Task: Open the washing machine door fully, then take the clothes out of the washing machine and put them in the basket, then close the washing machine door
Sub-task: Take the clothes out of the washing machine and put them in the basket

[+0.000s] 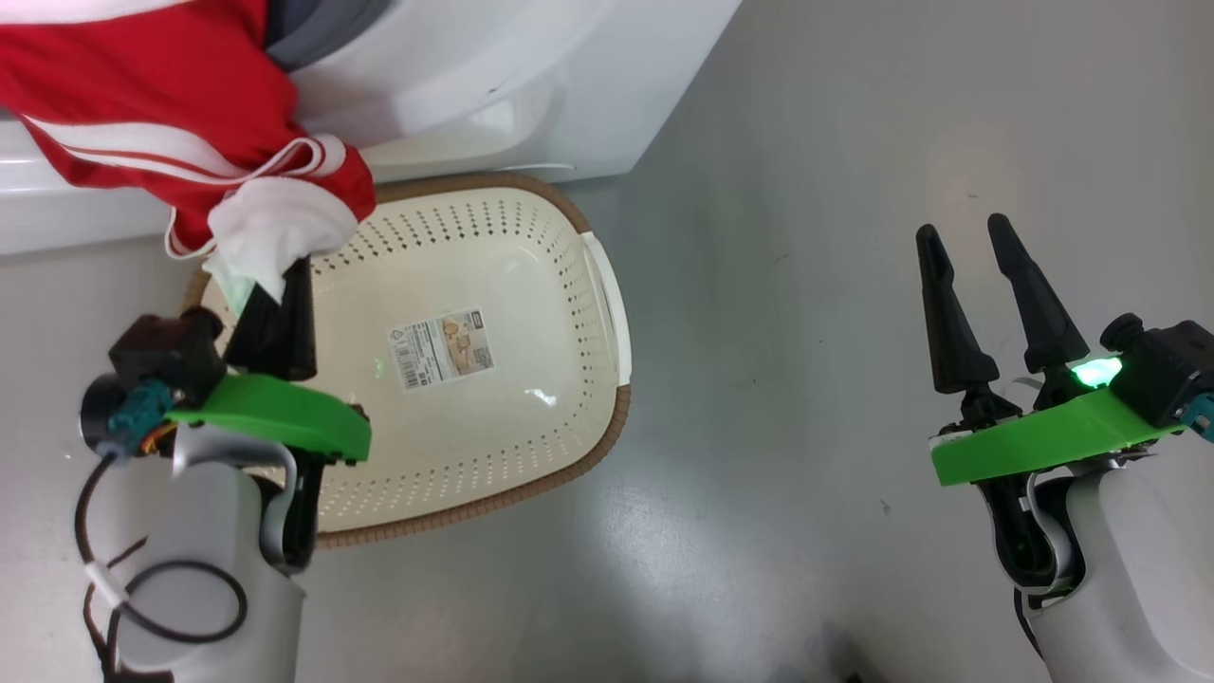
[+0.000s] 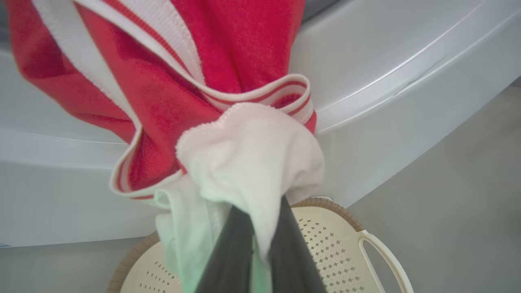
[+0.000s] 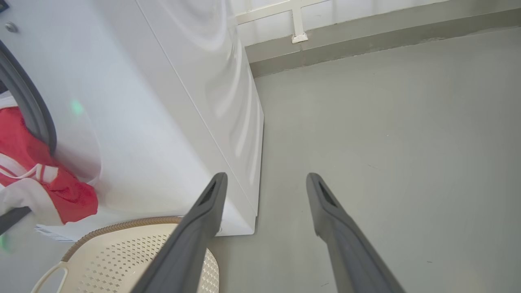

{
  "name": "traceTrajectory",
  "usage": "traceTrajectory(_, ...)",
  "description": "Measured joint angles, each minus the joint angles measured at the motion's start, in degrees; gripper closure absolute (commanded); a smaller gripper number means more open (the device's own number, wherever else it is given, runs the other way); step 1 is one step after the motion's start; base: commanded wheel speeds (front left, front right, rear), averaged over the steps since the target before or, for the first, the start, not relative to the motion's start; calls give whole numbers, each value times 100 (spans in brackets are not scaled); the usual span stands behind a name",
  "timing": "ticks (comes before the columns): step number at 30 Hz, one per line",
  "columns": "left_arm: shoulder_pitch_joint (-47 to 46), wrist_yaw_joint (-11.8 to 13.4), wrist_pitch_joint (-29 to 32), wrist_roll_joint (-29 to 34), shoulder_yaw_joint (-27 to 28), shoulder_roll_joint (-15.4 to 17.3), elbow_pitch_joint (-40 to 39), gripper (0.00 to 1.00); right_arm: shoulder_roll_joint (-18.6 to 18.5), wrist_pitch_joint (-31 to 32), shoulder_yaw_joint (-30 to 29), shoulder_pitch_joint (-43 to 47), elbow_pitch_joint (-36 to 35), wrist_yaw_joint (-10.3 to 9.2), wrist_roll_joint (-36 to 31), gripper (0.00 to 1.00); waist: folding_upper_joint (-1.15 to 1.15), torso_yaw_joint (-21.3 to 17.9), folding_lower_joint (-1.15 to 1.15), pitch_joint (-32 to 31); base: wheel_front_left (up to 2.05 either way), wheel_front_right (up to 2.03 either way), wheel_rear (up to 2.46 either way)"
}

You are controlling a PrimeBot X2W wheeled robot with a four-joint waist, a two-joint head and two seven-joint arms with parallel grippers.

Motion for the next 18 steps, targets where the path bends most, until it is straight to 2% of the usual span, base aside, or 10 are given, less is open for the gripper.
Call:
traceTrajectory(1, -65, 0, 0, -1, -9, 1, 89, 0, 1, 0, -1, -19, -2, 0, 0, 0, 0, -7, 0, 25, 0, 0, 0)
traceTrajectory(8, -432, 0, 0, -4, -1, 14, 641, 0, 16, 0, -1, -23, -9, 0, 0, 0, 0, -28, 0, 137, 0, 0, 0)
traceTrajectory(18, -504, 0, 0, -75, -81, 19, 675, 0, 14, 0, -2, -22, -4, 0, -1, 0, 0, 22, 0, 73, 0, 0, 0)
